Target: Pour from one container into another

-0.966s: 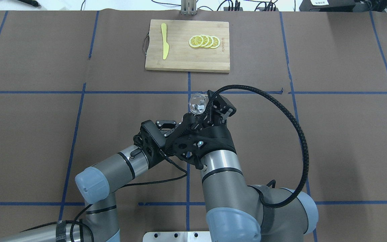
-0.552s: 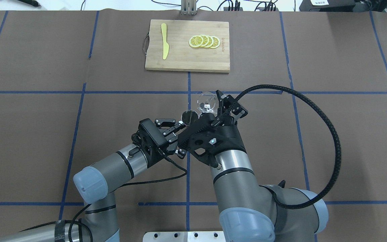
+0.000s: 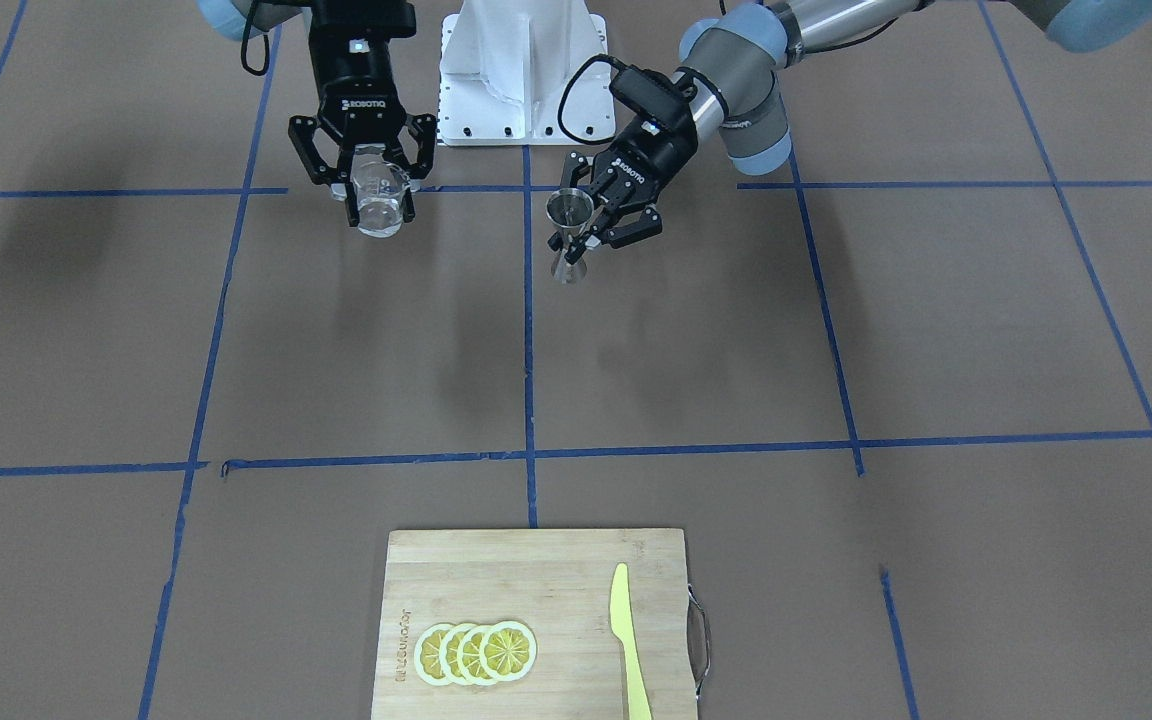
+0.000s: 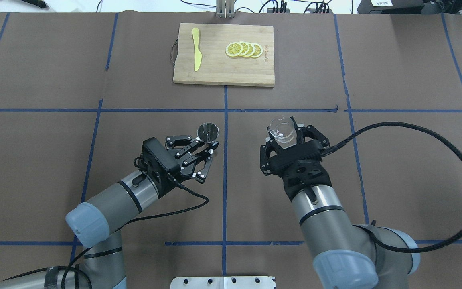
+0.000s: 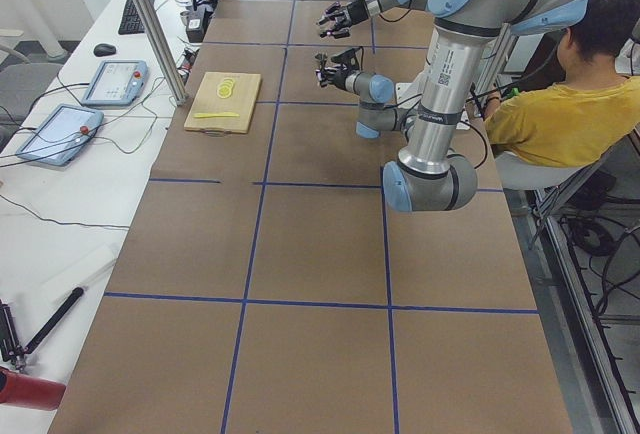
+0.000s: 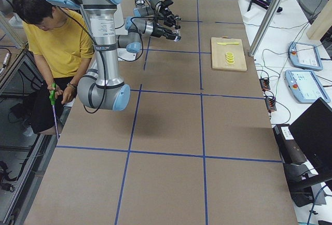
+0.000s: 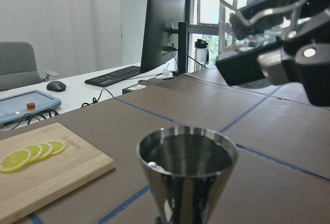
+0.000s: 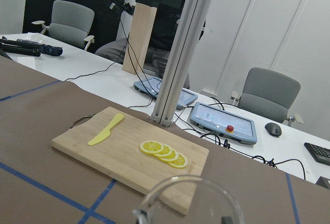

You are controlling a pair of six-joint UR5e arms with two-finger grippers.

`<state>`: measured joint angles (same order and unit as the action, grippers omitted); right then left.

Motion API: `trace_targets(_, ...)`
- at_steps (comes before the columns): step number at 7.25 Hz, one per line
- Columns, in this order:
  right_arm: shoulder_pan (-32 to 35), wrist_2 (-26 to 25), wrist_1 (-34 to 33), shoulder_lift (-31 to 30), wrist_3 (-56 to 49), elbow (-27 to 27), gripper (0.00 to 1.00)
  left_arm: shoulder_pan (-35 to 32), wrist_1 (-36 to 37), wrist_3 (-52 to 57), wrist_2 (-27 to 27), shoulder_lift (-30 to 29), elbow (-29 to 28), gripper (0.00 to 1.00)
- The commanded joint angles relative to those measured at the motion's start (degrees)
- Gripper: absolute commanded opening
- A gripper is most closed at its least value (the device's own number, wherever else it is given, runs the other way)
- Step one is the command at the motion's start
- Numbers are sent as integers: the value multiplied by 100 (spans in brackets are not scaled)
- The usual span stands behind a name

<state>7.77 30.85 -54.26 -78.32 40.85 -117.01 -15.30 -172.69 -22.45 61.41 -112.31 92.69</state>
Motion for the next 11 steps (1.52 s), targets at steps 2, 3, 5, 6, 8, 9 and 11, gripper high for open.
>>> trace_targets(2,14,17,530,-658,1027,20,0,-8,-674,-593,-611,1093,276,0)
trace_targets(3,14,26,539,-763,1283,20,0,-8,-1131,-628,-787,1602,285,0)
trace_targets(5,23,35,548,-930,1532,11,0,-8,-1783,-629,-1349,2376,276,0)
trace_targets(6,23,44,548,-931,1532,20,0,-17,-2047,-629,-1421,2868,268,0)
trace_targets(8,32,52,548,-931,1540,20,0,-17,-2548,-663,-1947,3459,59,0)
trace_targets(9,32,61,548,-931,1540,11,0,-17,-2812,-890,-2184,3722,-265,0)
trace_targets(11,32,52,548,-905,1540,2,0,1,-2928,-1014,-2449,3769,-663,0)
